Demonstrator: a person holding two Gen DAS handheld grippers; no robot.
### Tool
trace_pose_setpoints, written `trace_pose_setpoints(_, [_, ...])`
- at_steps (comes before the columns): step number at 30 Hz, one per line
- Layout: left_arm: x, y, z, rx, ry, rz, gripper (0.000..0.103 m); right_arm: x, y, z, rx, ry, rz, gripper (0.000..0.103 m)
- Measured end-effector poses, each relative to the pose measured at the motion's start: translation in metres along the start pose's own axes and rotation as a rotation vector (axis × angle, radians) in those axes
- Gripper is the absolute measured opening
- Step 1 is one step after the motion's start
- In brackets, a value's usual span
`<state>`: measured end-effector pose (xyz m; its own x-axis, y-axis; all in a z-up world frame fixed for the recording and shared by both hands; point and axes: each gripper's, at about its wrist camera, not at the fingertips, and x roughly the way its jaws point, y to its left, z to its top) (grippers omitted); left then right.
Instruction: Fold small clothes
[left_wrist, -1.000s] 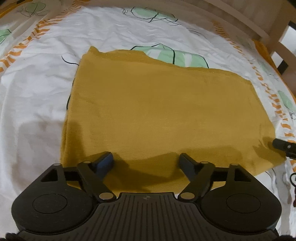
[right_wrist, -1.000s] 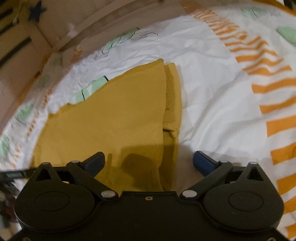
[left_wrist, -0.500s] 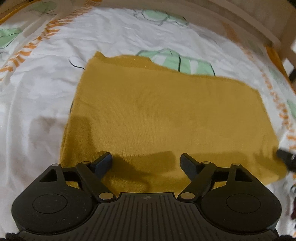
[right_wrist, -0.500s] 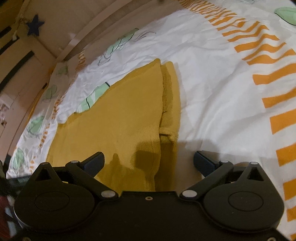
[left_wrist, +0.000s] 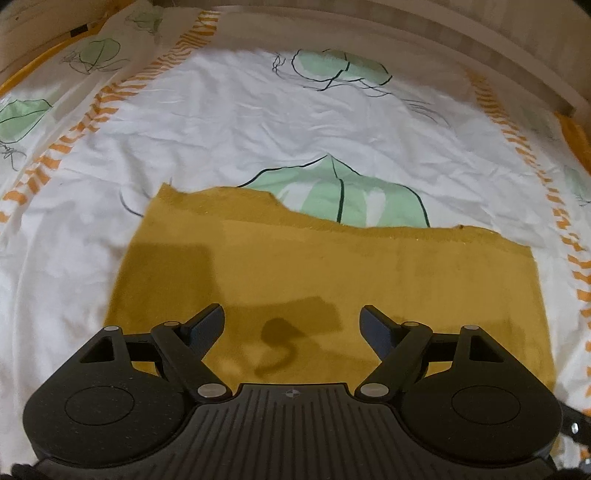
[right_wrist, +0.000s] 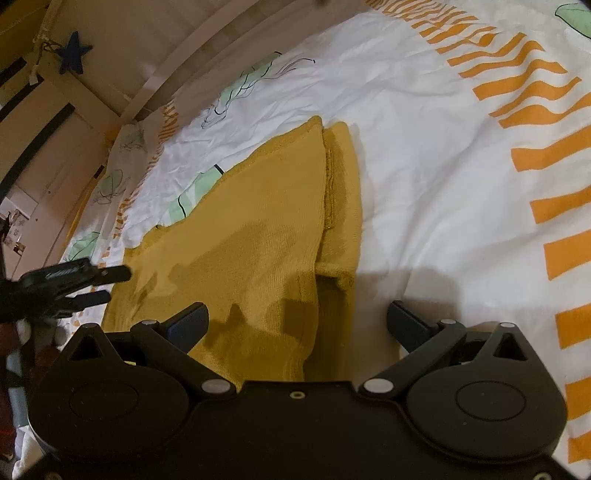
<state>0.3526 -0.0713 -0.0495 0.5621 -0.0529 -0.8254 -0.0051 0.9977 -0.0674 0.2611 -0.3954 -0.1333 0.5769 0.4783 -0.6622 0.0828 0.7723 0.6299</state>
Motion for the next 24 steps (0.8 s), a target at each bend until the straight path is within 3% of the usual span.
trace_pose_setpoints(12, [0.032,-0.025,0.01,0.064,0.032,0.083,0.08,0.001,-0.002,0.002,-0.02,0.003,0.009,0.103])
trace_pose_setpoints(17, [0.051,-0.028,0.007,0.077,0.097,0.092,0.08,-0.001,-0.003,0.002,-0.019,0.004,0.014,0.103])
trace_pose_setpoints(24, [0.055,-0.029,0.003,0.083,0.095,0.089,0.084,0.0,-0.005,0.002,-0.008,0.003,0.021,0.103])
